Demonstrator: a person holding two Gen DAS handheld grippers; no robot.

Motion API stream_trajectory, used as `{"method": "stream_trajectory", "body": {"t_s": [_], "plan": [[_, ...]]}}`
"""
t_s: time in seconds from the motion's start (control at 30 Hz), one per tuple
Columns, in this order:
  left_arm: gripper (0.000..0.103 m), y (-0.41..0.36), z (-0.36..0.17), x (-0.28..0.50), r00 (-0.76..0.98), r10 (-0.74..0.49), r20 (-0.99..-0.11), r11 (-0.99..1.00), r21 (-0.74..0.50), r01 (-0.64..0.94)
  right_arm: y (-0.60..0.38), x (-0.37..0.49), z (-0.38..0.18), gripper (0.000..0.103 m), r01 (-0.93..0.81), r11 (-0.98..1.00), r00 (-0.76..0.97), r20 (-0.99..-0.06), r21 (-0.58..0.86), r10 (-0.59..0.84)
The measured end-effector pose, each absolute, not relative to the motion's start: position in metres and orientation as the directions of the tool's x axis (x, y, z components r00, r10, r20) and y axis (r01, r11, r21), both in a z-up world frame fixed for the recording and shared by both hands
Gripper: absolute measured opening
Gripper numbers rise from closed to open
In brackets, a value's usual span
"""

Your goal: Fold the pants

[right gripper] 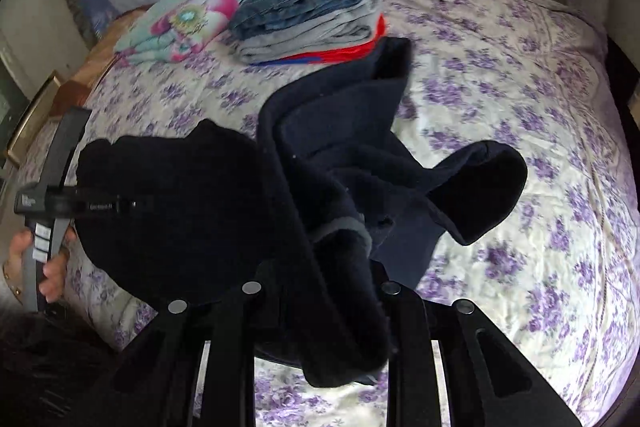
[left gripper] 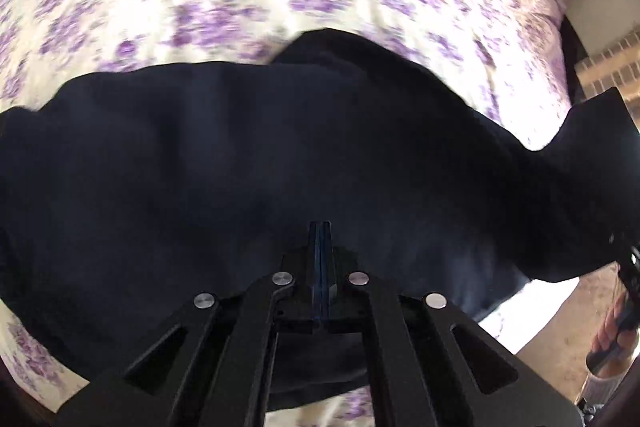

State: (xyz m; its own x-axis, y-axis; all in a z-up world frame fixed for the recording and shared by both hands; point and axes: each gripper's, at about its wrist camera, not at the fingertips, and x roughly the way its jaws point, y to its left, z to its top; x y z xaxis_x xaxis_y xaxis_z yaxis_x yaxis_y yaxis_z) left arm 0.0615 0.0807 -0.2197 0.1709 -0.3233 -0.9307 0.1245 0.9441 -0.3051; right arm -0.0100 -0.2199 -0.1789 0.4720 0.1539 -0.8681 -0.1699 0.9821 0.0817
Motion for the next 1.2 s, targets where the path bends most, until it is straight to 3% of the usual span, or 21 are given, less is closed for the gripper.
{"method": "stream_trajectory", "body": {"t_s": [0.07,0.2,0.33,0.4,0.47,0.57,0.67,0.77,0.83,0.87,0.9,1.1,1.2], "plan": [[0.000,0.098,-0.233,0.066,0.169,-0.296,-0.940,0.955,-0.287,0.073,-0.185,-0.004,-0.202,0.023,-0.258,0.963,0.422,-0.887,0.080,0.187],[0.001,0.112,-0.250,0.064,0.181,-0.383,-0.906,0.923,-0.385,0.025,-0.141,0.006,-0.258,0.024,-0.316,0.948,0.333,-0.931,0.039,0.149],[0.001,0.124,-0.252,0.063,0.188,-0.425,-0.886,0.904,-0.428,0.027,-0.139,0.013,-0.266,0.025,-0.294,0.954,0.305,-0.940,0.059,0.152],[0.002,0.127,-0.252,0.060,0.188,-0.432,-0.882,0.900,-0.435,0.027,-0.140,0.013,-0.265,0.043,-0.298,0.950,0.276,-0.945,0.092,0.178],[0.002,0.135,-0.251,0.055,0.187,-0.423,-0.887,0.905,-0.424,0.036,-0.132,0.009,-0.262,0.051,-0.324,0.943,0.251,-0.954,0.075,0.162],[0.002,0.121,-0.247,0.056,0.188,-0.390,-0.901,0.921,-0.386,0.056,-0.114,-0.003,-0.247,0.058,-0.389,0.919,0.229,-0.960,0.060,0.159],[0.002,0.108,-0.244,0.058,0.187,-0.368,-0.911,0.930,-0.362,0.064,-0.103,-0.016,-0.217,0.061,-0.455,0.877,0.199,-0.943,0.152,0.266],[0.002,0.105,-0.241,0.056,0.187,-0.352,-0.917,0.936,-0.345,0.069,-0.115,-0.018,-0.185,0.064,-0.441,0.883,0.287,-0.906,0.163,0.311],[0.001,0.099,-0.242,0.057,0.188,-0.342,-0.921,0.940,-0.335,0.068,-0.130,-0.015,-0.180,0.055,-0.398,0.901,0.338,-0.886,0.171,0.317],[0.001,0.097,-0.243,0.058,0.189,-0.339,-0.922,0.941,-0.332,0.067,-0.137,-0.011,-0.185,0.033,-0.374,0.909,0.331,-0.890,0.181,0.313],[0.001,0.093,-0.243,0.059,0.189,-0.336,-0.923,0.942,-0.329,0.065,-0.141,-0.004,-0.195,0.019,-0.349,0.916,0.302,-0.903,0.195,0.307],[0.001,0.088,-0.244,0.063,0.185,-0.337,-0.923,0.941,-0.332,0.060,-0.136,0.006,-0.265,0.019,-0.273,0.920,0.139,-0.935,0.279,0.325],[0.001,0.088,-0.245,0.064,0.182,-0.344,-0.921,0.939,-0.340,0.052,-0.136,0.017,-0.260,0.018,-0.245,0.922,0.105,-0.937,0.299,0.332]]}}
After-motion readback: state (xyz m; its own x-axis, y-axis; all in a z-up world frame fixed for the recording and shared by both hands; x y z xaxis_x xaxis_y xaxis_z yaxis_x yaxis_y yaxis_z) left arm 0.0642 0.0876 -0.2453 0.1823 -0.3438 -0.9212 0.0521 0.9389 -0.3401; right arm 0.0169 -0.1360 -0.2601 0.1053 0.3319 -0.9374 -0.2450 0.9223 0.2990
